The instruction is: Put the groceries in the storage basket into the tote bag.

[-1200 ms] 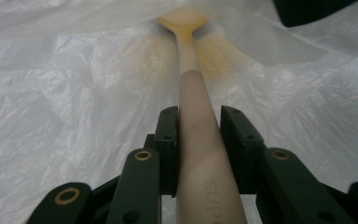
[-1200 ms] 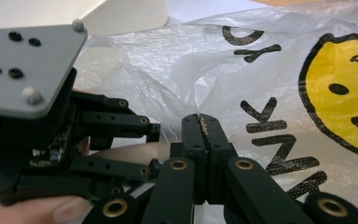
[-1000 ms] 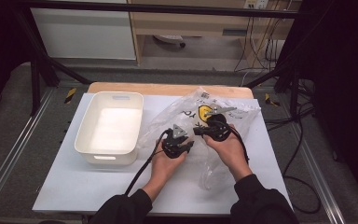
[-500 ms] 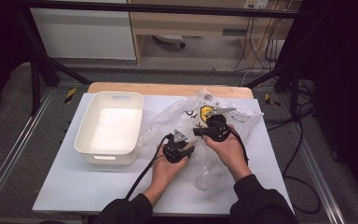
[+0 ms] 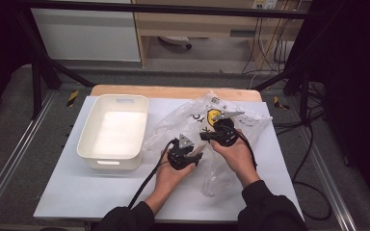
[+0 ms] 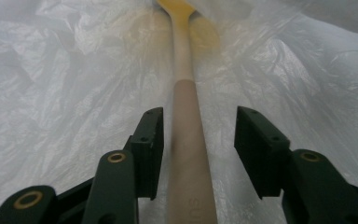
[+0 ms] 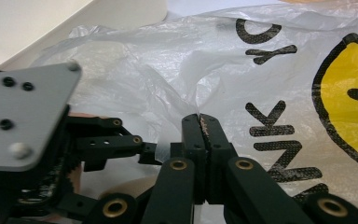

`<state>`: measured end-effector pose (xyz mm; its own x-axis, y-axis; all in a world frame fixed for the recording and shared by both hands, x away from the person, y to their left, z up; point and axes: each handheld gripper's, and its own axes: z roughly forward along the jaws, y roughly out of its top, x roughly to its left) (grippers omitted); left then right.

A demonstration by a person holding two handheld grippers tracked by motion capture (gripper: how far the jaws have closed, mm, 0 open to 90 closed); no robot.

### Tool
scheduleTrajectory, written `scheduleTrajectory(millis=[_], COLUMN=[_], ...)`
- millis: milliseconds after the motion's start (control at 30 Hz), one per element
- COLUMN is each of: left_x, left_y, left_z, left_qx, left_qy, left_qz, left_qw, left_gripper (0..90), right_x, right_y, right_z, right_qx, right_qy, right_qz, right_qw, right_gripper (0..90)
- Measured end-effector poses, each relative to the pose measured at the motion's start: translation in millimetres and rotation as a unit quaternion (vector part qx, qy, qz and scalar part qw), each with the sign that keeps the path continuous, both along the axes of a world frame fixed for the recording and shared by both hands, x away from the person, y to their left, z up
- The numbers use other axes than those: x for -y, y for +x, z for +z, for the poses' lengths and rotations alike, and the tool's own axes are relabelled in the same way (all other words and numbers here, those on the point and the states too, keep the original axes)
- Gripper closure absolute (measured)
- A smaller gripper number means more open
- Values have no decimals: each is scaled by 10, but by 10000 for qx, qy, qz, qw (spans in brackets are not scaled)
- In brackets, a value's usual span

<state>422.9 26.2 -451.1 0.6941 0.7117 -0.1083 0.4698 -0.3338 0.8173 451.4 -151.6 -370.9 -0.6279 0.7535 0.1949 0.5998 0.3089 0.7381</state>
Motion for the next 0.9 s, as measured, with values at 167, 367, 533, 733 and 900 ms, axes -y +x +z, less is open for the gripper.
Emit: scheduleTrajectory(millis=[167, 367, 533, 733, 900], left_x=[-129, -356, -546, -754, -873], left_y=[-71, -203, -362, -511, -556], left_z=[147, 317, 454, 653, 796], left_qx=[134, 222, 247, 366, 498], left_qy=[-81, -79, -80, -176, -242], left_qz=[-19, -39, -81, -85, -13], left_qw=[9999, 9997, 9996, 9991, 9985], left_gripper=[493, 456, 442, 431, 425], right_x=[34, 77, 95, 76, 47], right_y=[-14, -39, -88, -166, -196], right_z=[-17, -39, -72, -132, -193], right_qx=[4, 10, -3, -23, -42], right_qy=[8, 31, 36, 5, -45], right_qz=[-10, -49, -60, -38, -40], right_qw=[10000, 10000, 10000, 10000, 10000], right_gripper=[900, 900, 900, 900, 900])
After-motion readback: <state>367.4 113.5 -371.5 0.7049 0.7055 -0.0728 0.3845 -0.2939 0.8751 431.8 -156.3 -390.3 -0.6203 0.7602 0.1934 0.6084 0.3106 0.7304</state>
